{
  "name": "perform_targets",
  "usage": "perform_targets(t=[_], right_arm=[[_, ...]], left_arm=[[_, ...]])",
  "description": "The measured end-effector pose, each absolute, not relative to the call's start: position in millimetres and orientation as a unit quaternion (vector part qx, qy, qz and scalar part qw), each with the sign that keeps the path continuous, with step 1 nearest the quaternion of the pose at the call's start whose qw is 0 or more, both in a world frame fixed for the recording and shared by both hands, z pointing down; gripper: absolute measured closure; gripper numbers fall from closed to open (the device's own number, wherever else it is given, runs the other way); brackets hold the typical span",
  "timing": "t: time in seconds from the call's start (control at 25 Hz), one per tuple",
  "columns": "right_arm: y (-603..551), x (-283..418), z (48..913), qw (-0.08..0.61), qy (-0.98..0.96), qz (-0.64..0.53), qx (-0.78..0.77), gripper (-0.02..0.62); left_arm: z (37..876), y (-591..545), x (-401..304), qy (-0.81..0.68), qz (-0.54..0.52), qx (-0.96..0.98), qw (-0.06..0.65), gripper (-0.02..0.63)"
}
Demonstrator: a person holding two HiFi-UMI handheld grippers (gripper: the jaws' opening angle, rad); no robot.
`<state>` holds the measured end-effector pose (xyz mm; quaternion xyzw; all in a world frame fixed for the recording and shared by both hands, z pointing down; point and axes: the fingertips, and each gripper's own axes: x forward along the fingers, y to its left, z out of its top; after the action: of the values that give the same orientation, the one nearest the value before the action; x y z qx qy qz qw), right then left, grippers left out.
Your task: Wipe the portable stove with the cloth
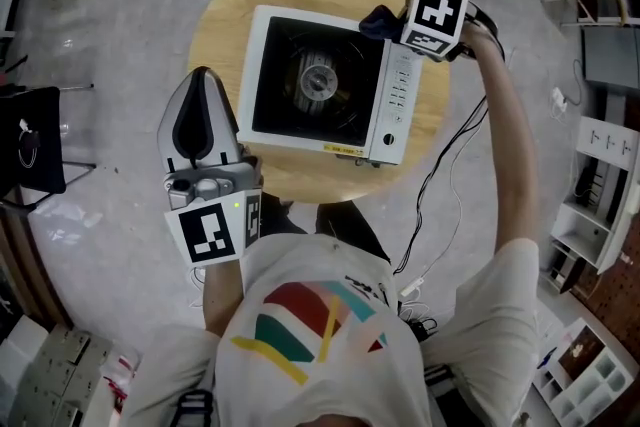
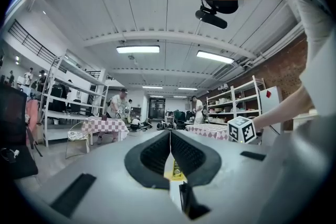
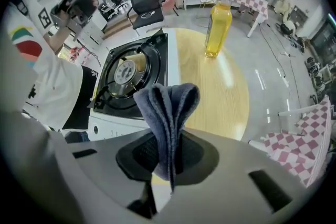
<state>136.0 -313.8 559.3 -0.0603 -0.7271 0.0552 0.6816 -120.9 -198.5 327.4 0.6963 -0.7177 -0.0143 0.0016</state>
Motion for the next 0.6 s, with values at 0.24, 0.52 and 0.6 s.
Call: perform_targets(t=[0.24, 0.52, 0.6], right_arm=[[-313, 145, 560, 0.684, -0.727, 0.04, -0.056, 0.563], [-316, 78, 511, 0.626, -0.77, -0.106, -0.06, 0.563], [-315, 37, 492, 0.605, -0.767, -0.203, -0.062, 0.563]], left_arm=[[323, -194, -113, -0.72, -0.012, 0.694, -0.005, 0.6], [319, -186, -124, -0.729, -0.019, 0.685, -0.009, 0.6], [317, -184, -133, -0.734, -0.022, 0.679, -0.009, 0.6]])
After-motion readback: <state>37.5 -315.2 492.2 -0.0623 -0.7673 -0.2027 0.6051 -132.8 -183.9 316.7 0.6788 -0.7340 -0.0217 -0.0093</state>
